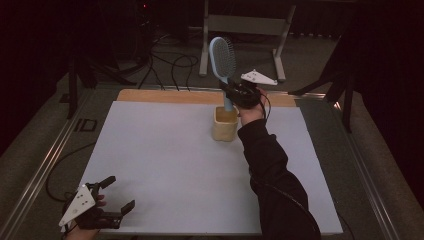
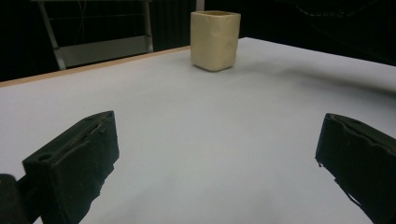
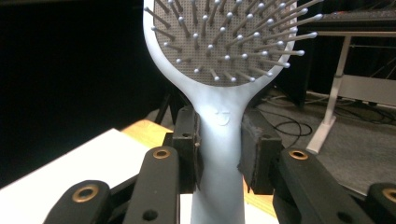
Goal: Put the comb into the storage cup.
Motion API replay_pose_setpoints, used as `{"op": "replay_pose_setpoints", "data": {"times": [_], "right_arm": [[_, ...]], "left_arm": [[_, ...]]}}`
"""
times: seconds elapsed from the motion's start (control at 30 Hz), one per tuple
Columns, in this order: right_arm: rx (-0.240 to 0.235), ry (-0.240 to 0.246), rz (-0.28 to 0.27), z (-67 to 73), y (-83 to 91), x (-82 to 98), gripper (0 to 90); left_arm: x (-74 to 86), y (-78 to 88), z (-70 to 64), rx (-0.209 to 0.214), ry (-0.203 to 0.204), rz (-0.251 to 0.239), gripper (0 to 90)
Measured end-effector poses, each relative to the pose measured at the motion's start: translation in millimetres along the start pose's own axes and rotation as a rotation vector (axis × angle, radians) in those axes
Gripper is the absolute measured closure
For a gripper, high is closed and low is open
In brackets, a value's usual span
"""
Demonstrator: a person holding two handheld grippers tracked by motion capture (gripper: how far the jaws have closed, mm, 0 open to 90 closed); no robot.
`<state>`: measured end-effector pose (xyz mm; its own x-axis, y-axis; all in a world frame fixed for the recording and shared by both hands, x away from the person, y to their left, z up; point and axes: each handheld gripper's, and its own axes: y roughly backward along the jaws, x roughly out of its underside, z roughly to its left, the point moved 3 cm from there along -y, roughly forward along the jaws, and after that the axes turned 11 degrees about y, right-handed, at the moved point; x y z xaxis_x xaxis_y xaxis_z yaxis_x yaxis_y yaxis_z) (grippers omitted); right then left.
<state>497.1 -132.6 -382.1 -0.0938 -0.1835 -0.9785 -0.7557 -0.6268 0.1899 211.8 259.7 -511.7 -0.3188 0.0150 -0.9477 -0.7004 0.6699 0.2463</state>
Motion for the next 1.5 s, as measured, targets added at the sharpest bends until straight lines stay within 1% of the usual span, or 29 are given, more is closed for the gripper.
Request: {"op": "replay_pose_setpoints", "data": {"times": [0.13,0.27,0.37,0.4,0.43,0.6,0.8,0.97,1.0,1.17,1.5], "right_arm": [[0.007,-0.003,-0.01,-1.4,-2.4,1.0,70.2],[0.014,0.01,-0.001,0.6,-4.3,3.8,70.2],[0.007,-0.002,-0.002,1.2,-4.7,6.1,70.2],[0.008,0.006,-0.002,0.9,-4.9,7.0,70.2],[0.006,0.001,0.001,1.4,-5.3,7.9,70.2],[0.008,0.008,0.007,0.2,-7.5,13.4,70.2],[0.015,-0.008,0.013,-2.3,-9.5,22.0,70.2],[0.008,-0.017,0.017,-1.9,-10.6,28.6,70.2],[0.012,-0.015,0.017,-1.5,-10.6,29.9,70.1],[-0.001,-0.025,0.02,-0.5,-11.0,37.0,70.1],[-0.01,-0.027,0.034,1.0,-10.8,50.0,70.1]], "left_arm": [[0.0,0.1,-0.5,0.003,0.002,-0.001,0.0],[0.1,0.2,-0.7,0.006,0.002,-0.002,0.0],[0.0,0.0,-0.8,0.008,0.002,-0.002,0.0],[0.0,0.0,-1.0,0.008,0.0,-0.001,0.0],[0.0,0.0,-1.0,0.008,0.0,-0.001,0.0],[0.0,0.0,-0.9,0.009,0.002,-0.001,0.0],[0.0,0.3,-1.0,0.01,0.001,-0.001,0.0],[0.1,-0.1,-1.1,0.011,0.002,0.0,0.0],[0.1,-0.1,-1.0,0.011,0.003,0.0,0.0],[0.3,-0.5,-1.0,0.011,0.003,0.001,0.0],[0.4,-0.5,-1.1,0.011,0.003,0.002,0.0]]}}
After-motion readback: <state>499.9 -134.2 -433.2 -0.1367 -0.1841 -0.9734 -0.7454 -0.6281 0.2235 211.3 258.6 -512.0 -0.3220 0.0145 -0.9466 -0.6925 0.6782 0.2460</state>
